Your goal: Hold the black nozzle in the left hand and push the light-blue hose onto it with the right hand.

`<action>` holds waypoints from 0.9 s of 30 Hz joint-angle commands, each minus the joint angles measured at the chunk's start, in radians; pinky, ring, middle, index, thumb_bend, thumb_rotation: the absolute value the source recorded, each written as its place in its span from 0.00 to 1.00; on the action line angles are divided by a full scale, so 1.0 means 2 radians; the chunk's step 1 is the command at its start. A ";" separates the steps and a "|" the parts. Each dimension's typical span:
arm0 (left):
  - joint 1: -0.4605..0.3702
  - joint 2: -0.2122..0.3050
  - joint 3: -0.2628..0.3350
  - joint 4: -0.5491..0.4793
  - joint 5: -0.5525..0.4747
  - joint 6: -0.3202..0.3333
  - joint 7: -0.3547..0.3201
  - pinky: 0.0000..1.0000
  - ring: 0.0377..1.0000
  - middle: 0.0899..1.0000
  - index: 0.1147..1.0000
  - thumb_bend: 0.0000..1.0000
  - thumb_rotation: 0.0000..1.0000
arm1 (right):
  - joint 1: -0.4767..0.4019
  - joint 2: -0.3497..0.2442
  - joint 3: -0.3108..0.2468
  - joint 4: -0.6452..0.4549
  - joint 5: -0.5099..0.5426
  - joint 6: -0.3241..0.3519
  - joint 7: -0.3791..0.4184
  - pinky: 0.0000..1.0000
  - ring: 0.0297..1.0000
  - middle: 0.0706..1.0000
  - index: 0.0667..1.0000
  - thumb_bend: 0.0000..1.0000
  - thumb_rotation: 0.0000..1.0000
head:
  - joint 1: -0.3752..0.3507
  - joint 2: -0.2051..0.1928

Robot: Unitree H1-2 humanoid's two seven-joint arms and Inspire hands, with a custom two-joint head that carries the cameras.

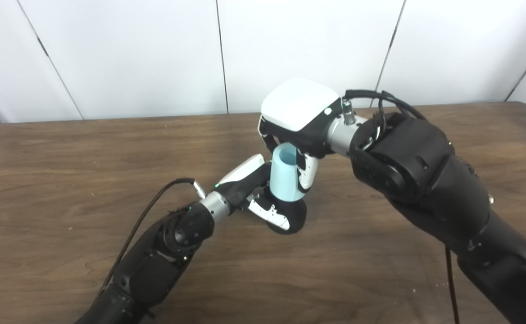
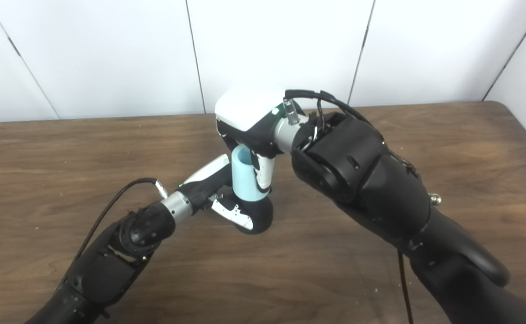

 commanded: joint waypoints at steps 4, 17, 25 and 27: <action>0.034 0.010 -0.028 0.018 0.018 0.042 -0.054 0.37 0.43 0.47 0.43 0.51 0.08 | 0.022 -0.003 0.007 0.007 0.005 -0.030 0.032 0.06 0.13 0.43 0.45 0.53 0.00 | 0.000 0.001; 0.034 0.010 -0.028 0.020 0.017 0.044 -0.053 0.37 0.43 0.47 0.43 0.51 0.08 | 0.045 0.013 -0.019 0.006 0.005 -0.049 0.018 0.03 0.08 0.43 0.45 0.53 0.00 | 0.001 0.000; 0.034 0.009 -0.028 0.021 0.018 0.045 -0.053 0.35 0.41 0.46 0.43 0.51 0.08 | 0.041 0.020 -0.023 0.004 -0.003 -0.052 0.031 0.03 0.08 0.43 0.45 0.53 0.00 | 0.001 0.001; 0.033 0.008 -0.029 0.020 0.018 0.047 -0.054 0.35 0.40 0.46 0.43 0.51 0.08 | 0.042 0.021 -0.023 0.003 -0.004 -0.053 0.033 0.03 0.08 0.43 0.45 0.53 0.00 | 0.001 0.001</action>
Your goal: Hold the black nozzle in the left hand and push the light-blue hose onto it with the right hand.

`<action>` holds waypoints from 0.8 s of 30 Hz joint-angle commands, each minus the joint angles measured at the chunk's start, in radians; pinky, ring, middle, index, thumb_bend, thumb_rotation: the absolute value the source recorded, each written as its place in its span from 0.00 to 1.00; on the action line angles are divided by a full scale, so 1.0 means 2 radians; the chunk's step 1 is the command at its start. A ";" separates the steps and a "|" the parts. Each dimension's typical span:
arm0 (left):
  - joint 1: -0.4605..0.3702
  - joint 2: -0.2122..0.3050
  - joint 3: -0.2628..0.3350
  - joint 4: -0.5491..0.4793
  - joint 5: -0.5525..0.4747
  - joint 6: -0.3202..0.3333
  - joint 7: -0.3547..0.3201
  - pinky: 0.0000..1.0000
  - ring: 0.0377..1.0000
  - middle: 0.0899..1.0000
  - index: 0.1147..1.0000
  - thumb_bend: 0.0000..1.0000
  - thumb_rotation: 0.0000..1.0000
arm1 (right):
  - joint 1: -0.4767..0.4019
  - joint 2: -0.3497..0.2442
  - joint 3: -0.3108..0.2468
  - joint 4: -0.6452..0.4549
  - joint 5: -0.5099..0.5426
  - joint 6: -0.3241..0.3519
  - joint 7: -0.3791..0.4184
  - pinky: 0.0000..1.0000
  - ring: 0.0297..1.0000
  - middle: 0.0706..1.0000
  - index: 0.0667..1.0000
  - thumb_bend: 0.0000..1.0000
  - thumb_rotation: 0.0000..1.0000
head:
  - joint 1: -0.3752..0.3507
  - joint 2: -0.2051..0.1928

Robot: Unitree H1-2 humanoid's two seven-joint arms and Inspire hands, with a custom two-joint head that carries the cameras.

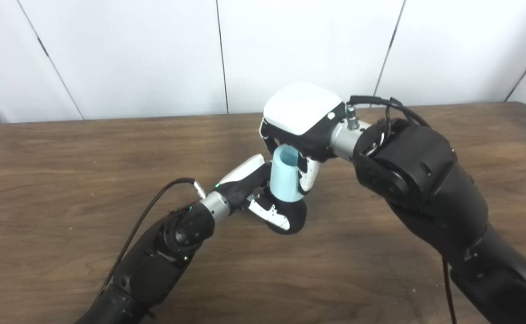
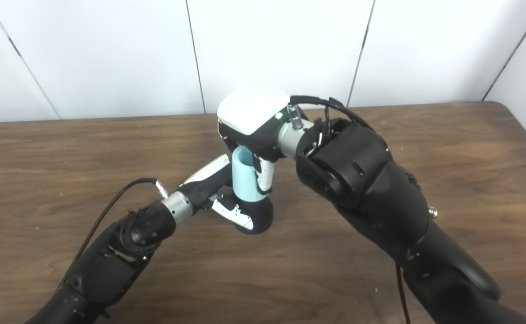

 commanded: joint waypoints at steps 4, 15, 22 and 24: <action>0.033 0.009 -0.028 0.023 0.017 0.042 -0.054 0.35 0.41 0.46 0.43 0.51 0.08 | 0.014 0.003 0.003 0.008 0.015 -0.015 0.022 0.04 0.10 0.43 0.45 0.53 0.00 | 0.000 0.000; 0.031 0.009 -0.028 0.021 0.018 0.047 -0.057 0.37 0.43 0.47 0.43 0.51 0.08 | 0.031 0.004 -0.061 0.008 0.033 -0.100 -0.181 0.91 0.88 0.87 0.97 0.90 0.37 | 0.002 -0.001; 0.031 0.012 -0.028 0.016 0.019 0.048 -0.060 0.39 0.45 0.48 0.43 0.51 0.08 | 0.071 0.019 -0.108 0.024 0.071 -0.174 -0.370 1.00 1.00 1.00 1.00 0.91 0.46 | 0.002 0.000; 0.030 0.012 -0.028 0.017 0.019 0.047 -0.059 0.40 0.46 0.49 0.43 0.51 0.08 | 0.074 0.021 -0.116 0.035 0.076 -0.192 -0.407 1.00 1.00 1.00 1.00 0.90 0.50 | 0.002 0.000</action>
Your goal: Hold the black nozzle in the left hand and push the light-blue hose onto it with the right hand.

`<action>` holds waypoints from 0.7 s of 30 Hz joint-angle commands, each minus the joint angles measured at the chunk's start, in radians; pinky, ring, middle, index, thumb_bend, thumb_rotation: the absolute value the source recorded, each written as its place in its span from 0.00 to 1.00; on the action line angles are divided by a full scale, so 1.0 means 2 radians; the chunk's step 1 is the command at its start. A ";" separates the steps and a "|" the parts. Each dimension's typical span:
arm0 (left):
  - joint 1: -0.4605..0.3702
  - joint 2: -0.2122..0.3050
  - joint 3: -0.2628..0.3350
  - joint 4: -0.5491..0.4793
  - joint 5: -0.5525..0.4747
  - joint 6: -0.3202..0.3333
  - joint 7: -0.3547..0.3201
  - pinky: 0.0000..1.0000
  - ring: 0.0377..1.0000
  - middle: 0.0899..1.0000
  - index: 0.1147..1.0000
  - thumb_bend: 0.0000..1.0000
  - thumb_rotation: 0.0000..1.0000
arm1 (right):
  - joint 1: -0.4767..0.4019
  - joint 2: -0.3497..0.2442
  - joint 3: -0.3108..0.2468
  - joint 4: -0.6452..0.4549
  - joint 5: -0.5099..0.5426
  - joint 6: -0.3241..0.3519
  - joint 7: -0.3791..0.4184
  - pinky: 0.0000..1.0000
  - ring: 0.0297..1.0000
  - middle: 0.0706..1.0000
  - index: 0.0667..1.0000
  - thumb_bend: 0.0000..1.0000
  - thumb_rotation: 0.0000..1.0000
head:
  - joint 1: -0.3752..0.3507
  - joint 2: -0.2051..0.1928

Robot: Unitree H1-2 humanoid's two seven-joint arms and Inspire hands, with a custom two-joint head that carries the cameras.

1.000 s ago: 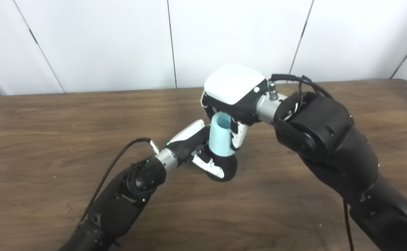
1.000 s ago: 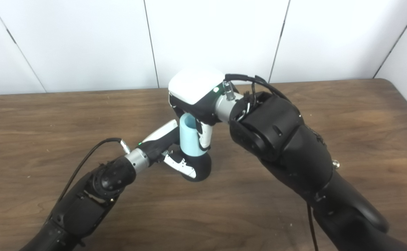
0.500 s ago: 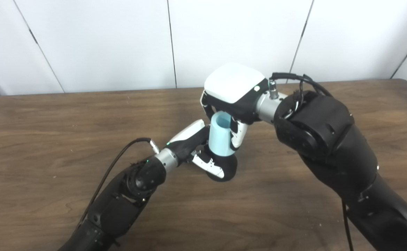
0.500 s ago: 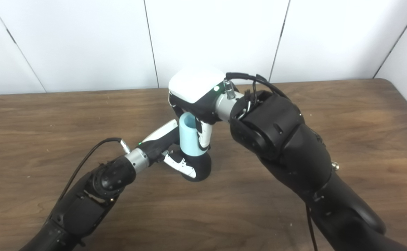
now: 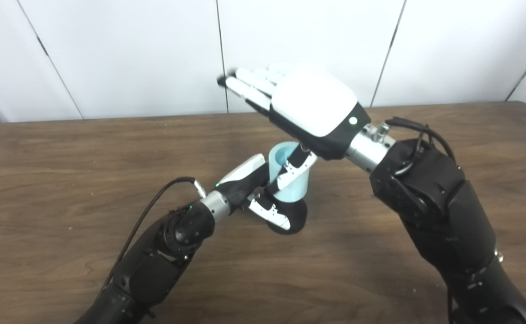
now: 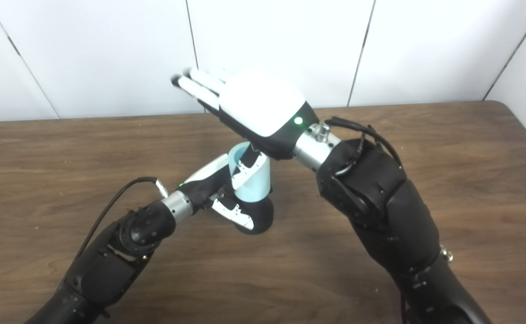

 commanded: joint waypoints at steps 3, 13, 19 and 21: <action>0.032 0.011 -0.029 0.022 0.021 0.040 -0.052 0.40 0.46 0.49 0.43 0.51 0.08 | -0.021 0.001 -0.026 0.009 0.021 -0.024 -0.065 1.00 1.00 1.00 1.00 0.89 0.57 | 0.000 0.001; 0.032 0.012 -0.031 0.023 0.021 0.038 -0.052 0.39 0.45 0.49 0.43 0.51 0.08 | -0.005 -0.008 -0.061 0.014 0.082 -0.040 -0.096 1.00 1.00 1.00 1.00 1.00 0.85 | 0.001 0.002; 0.033 0.012 -0.030 0.025 0.020 0.038 -0.052 0.39 0.44 0.48 0.43 0.51 0.08 | 0.024 -0.035 -0.067 0.001 0.090 -0.068 -0.101 1.00 1.00 1.00 1.00 1.00 0.93 | 0.002 0.002; 0.033 0.012 -0.030 0.025 0.019 0.038 -0.052 0.39 0.44 0.48 0.43 0.51 0.08 | 0.038 -0.043 -0.070 -0.006 0.100 -0.077 -0.100 1.00 1.00 1.00 1.00 1.00 0.92 | 0.001 0.003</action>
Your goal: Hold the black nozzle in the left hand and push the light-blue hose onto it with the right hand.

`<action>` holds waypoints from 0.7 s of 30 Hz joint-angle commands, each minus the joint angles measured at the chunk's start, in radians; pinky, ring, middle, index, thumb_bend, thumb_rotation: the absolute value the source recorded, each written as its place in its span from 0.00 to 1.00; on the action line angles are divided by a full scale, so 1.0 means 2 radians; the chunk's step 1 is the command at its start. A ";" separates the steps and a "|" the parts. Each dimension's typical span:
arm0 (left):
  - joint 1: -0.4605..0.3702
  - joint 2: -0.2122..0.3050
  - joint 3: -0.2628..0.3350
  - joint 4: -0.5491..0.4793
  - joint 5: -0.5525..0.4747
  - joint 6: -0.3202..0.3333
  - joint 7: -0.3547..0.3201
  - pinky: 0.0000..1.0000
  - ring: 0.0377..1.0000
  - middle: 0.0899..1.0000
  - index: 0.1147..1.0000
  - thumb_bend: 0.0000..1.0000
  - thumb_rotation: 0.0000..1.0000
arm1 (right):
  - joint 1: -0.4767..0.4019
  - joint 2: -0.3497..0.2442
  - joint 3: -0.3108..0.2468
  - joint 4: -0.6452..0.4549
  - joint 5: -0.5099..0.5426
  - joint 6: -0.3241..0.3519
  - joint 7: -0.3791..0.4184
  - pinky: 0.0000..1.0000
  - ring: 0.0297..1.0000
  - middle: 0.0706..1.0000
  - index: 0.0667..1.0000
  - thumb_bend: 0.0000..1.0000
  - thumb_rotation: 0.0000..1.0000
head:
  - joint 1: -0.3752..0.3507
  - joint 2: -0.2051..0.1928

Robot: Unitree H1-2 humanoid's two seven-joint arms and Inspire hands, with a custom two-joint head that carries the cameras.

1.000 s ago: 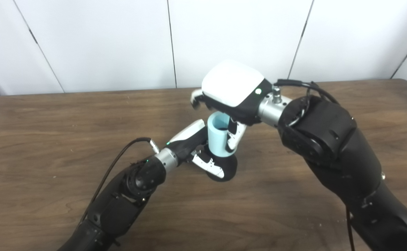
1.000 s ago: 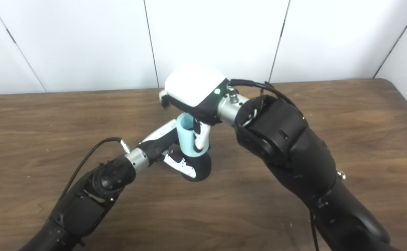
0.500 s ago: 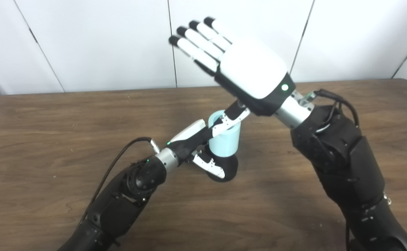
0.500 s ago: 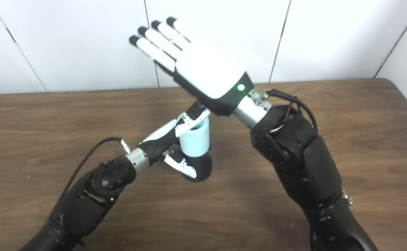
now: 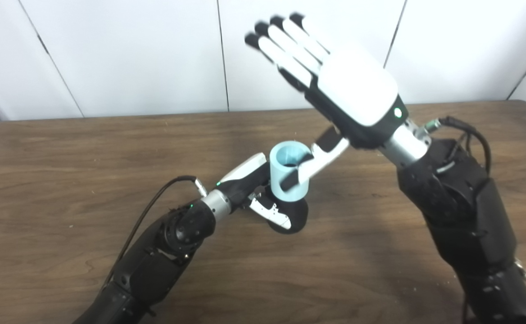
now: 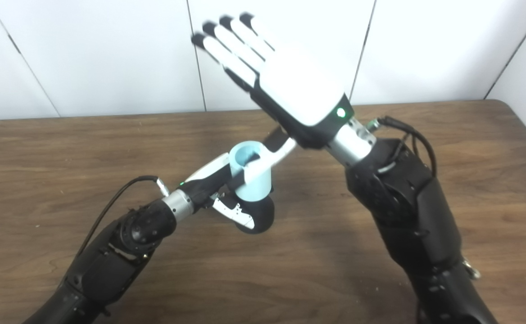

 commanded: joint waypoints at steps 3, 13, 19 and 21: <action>0.034 0.014 -0.028 0.021 0.019 0.041 -0.053 0.39 0.44 0.48 0.43 0.51 0.08 | 0.004 -0.013 -0.015 -0.026 0.031 -0.017 -0.013 1.00 1.00 1.00 1.00 1.00 0.91 | 0.000 0.000; 0.030 0.015 -0.032 0.023 0.026 0.037 -0.051 0.29 0.33 0.40 0.42 0.51 0.08 | 0.041 -0.015 -0.011 -0.060 0.072 -0.024 0.011 1.00 1.00 1.00 1.00 1.00 0.86 | -0.001 0.000; 0.029 0.012 -0.027 0.029 0.006 0.039 -0.060 0.33 0.40 0.45 0.43 0.51 0.08 | 0.056 -0.017 0.000 -0.060 0.088 -0.037 0.031 1.00 1.00 1.00 1.00 1.00 0.82 | 0.000 0.000; 0.030 0.012 -0.025 0.027 0.003 0.040 -0.061 0.34 0.41 0.46 0.43 0.50 0.08 | 0.059 -0.016 0.004 -0.058 0.091 -0.041 0.034 1.00 1.00 1.00 1.00 1.00 0.80 | 0.000 0.001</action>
